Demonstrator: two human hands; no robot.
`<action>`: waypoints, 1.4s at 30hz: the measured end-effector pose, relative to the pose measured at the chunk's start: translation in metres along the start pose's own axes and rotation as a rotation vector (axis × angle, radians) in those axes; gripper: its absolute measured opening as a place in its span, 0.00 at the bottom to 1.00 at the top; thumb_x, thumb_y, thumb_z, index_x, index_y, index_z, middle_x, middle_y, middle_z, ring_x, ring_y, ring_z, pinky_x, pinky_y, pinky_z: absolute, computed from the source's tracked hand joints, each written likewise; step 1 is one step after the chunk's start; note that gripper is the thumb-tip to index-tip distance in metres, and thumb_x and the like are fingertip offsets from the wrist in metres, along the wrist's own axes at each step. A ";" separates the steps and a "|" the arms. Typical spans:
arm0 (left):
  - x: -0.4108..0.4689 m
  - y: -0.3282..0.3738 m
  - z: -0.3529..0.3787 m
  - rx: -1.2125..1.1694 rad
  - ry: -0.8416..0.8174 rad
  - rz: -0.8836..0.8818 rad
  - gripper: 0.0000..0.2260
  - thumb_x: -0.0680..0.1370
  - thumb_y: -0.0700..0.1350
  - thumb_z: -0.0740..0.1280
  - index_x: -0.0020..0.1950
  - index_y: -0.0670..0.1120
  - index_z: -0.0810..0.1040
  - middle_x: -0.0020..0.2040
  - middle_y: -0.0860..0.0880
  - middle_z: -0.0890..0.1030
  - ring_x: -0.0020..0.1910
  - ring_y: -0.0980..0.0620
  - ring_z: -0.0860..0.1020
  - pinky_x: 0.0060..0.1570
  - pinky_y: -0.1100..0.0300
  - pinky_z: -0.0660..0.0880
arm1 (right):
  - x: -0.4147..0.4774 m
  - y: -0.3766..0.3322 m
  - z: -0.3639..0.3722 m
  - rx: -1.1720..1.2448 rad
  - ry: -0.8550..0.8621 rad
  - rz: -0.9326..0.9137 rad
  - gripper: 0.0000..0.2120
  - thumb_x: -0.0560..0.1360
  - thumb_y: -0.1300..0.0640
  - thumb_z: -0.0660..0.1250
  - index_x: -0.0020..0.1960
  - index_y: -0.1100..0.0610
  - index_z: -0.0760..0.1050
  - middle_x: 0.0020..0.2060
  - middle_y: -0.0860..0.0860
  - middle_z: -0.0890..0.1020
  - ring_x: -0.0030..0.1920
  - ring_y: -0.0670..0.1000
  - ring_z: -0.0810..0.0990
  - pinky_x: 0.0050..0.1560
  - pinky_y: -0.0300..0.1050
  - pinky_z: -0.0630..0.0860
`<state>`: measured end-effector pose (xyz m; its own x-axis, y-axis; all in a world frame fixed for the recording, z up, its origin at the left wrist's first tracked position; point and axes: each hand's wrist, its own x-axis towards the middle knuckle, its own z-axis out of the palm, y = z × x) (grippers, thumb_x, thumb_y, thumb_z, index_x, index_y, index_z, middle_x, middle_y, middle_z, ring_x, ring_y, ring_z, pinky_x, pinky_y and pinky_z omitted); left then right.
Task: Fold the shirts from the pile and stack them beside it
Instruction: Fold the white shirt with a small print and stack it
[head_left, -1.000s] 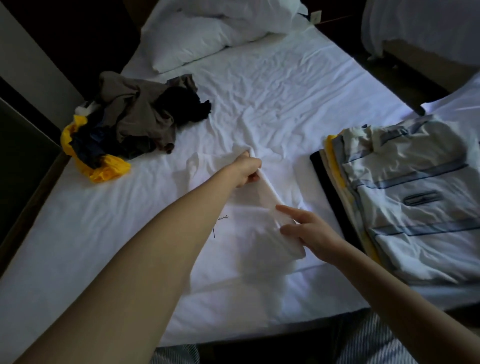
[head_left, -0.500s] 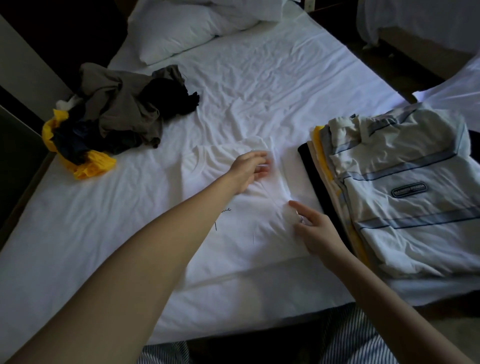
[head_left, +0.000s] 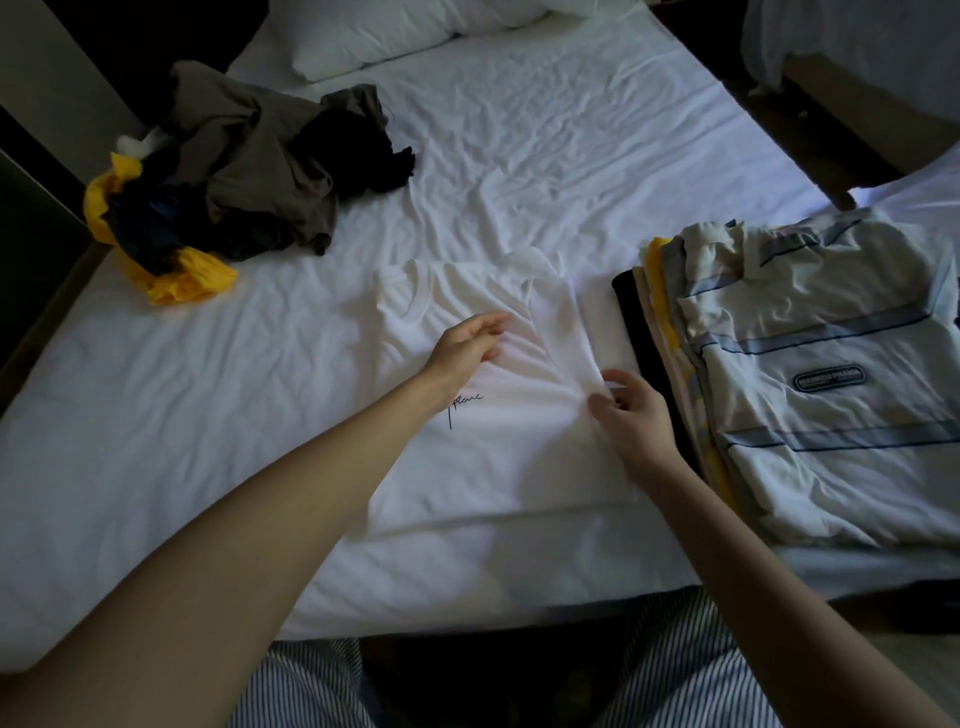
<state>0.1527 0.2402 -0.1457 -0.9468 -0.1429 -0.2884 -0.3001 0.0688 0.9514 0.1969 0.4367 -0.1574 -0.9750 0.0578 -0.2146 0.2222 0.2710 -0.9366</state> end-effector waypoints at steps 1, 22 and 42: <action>-0.005 -0.001 -0.001 0.024 0.006 0.027 0.18 0.78 0.30 0.58 0.67 0.39 0.73 0.53 0.48 0.75 0.48 0.61 0.75 0.43 0.73 0.74 | 0.000 -0.002 0.002 -0.051 -0.002 -0.016 0.14 0.75 0.65 0.62 0.59 0.60 0.74 0.46 0.54 0.79 0.41 0.52 0.77 0.32 0.33 0.72; -0.154 -0.111 -0.088 1.059 0.158 0.260 0.40 0.67 0.71 0.51 0.76 0.55 0.59 0.77 0.44 0.58 0.76 0.46 0.54 0.72 0.54 0.47 | -0.074 0.044 0.014 -0.974 -0.103 -0.336 0.40 0.67 0.31 0.39 0.76 0.44 0.53 0.77 0.49 0.45 0.76 0.52 0.40 0.67 0.44 0.28; -0.208 -0.107 -0.088 0.422 0.357 0.379 0.13 0.77 0.29 0.62 0.57 0.38 0.80 0.61 0.45 0.76 0.46 0.48 0.78 0.44 0.76 0.72 | -0.097 0.023 -0.037 -0.504 -0.071 -0.457 0.10 0.71 0.67 0.71 0.52 0.66 0.81 0.57 0.60 0.79 0.47 0.53 0.78 0.43 0.23 0.67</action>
<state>0.3918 0.1756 -0.1778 -0.9208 -0.3459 0.1800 -0.0426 0.5482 0.8353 0.2961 0.4726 -0.1477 -0.9641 -0.2270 0.1378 -0.2572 0.6688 -0.6975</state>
